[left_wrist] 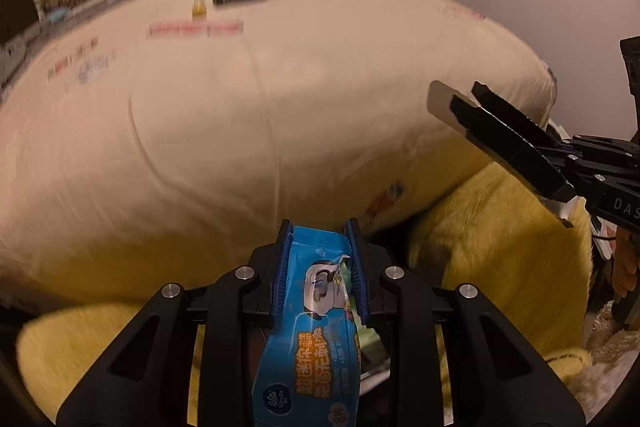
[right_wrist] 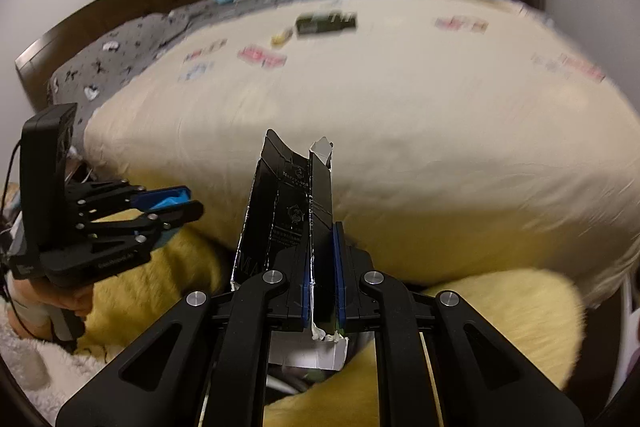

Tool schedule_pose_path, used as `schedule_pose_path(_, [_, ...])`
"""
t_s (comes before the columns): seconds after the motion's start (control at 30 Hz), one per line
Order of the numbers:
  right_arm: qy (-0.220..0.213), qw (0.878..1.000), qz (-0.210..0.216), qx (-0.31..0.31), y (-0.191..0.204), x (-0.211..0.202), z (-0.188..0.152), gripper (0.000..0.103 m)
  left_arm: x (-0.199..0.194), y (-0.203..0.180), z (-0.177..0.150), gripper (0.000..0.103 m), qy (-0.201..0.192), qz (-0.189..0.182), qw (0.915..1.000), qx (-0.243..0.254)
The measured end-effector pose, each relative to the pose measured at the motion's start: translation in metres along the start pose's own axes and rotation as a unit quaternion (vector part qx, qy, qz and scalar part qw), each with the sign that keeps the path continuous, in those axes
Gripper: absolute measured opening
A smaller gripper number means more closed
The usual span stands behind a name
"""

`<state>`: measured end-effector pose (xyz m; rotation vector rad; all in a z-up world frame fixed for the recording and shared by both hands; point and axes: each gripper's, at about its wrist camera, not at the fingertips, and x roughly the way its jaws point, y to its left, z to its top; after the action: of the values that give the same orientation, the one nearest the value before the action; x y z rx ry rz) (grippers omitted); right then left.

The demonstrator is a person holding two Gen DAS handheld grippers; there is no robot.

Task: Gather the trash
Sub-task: 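Carry the wipes packet and comb case down over the bin, then open both tools to drop the packet and case into the bin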

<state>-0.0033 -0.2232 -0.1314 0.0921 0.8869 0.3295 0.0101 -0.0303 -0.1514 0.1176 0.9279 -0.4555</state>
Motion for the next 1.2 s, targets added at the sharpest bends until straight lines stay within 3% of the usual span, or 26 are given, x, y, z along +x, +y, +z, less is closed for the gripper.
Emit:
schedule_pose_path(0.23, [0.097,0.995,0.034,0.01,0.012,0.042,-0.03,0.01,0.041,0.013,-0.03,0.025,0.067,-0.016,0.9974,-0.02])
schedule_pose_path(0.5, [0.174,0.984,0.023,0.031,0.009,0.084,-0.056,0.011,0.084,0.021,-0.053,0.026,0.137,-0.042,0.9889,-0.038])
schedule_pose_path(0.73, [0.193,0.98,0.025,0.05,0.007,0.102,-0.063,0.012,0.103,0.022,-0.061,0.026,0.167,-0.062,0.983,-0.045])
schedule_pose_path(0.97, [0.198,0.978,0.027,0.062,0.004,0.115,-0.053,0.013,0.109,0.016,-0.062,0.027,0.172,-0.071,0.9816,-0.043])
schedule_pose_path(1.13, [0.197,0.977,0.02,0.078,-0.002,0.118,-0.049,0.015,0.113,0.017,-0.064,0.038,0.179,-0.068,0.9807,-0.039])
schedule_pose_path(1.2, [0.195,0.977,0.017,0.084,-0.006,0.118,-0.048,0.026,0.114,0.017,-0.065,0.042,0.18,-0.064,0.9807,-0.04])
